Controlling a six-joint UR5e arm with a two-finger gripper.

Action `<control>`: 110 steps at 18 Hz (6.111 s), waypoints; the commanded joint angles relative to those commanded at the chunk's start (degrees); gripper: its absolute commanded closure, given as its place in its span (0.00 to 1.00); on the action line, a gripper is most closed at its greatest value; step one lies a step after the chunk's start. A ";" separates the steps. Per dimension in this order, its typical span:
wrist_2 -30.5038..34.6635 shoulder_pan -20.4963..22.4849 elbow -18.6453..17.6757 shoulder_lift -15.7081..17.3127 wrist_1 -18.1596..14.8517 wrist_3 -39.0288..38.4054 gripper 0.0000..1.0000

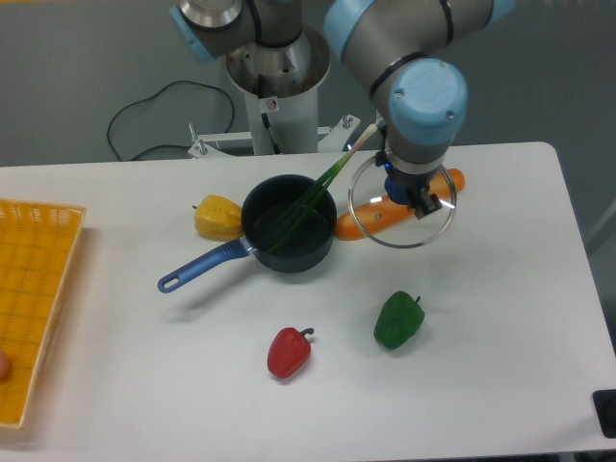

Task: Close the pot lid
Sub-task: 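Carry the glass lid over the dark blue saucepan, then lower the glass lid onto the saucepan rim and settle it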

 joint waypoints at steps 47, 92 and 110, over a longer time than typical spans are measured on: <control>8.80 -20.48 -6.68 -4.74 -2.11 -27.96 0.60; 8.89 -23.91 -8.70 -6.76 1.66 -29.28 0.58; 8.89 -24.53 -9.40 -6.94 2.37 -29.28 0.51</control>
